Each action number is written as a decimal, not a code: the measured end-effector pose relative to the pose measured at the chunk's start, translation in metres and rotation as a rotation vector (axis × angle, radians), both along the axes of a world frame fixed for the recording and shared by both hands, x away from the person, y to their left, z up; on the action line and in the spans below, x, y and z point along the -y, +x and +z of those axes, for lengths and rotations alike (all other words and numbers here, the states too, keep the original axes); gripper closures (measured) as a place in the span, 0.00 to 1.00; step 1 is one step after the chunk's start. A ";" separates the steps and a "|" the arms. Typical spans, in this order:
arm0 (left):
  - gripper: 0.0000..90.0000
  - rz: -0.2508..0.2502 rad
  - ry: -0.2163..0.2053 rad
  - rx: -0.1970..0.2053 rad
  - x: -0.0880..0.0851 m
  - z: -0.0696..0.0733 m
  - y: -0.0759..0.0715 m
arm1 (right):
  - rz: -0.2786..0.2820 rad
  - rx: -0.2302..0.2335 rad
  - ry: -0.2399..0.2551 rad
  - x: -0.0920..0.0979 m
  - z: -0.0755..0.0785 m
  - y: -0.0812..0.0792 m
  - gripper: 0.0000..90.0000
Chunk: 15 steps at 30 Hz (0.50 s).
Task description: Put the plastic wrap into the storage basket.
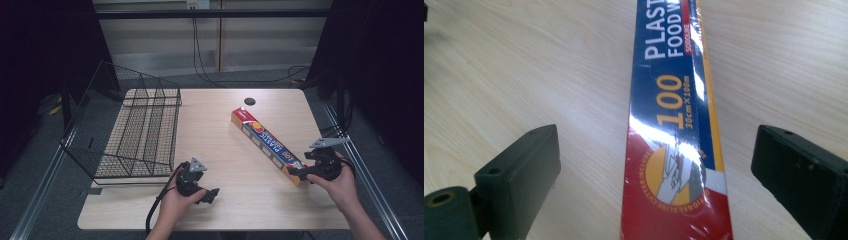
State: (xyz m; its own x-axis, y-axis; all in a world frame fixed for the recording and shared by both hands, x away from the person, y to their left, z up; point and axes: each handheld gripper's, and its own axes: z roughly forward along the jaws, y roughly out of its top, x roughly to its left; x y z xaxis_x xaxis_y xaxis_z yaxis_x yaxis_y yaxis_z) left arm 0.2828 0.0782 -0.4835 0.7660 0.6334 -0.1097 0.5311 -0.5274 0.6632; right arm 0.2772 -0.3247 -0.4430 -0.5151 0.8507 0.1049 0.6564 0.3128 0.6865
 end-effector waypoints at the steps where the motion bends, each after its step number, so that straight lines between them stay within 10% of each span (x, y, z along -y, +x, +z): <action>1: 0.00 -0.003 -0.005 -0.008 0.000 0.000 0.000 | 0.001 -0.002 0.007 -0.001 0.001 0.000 0.06; 15: 0.00 0.002 -0.034 -0.030 0.001 0.000 0.000 | 0.027 -0.063 -0.046 -0.017 -0.008 0.022 0.08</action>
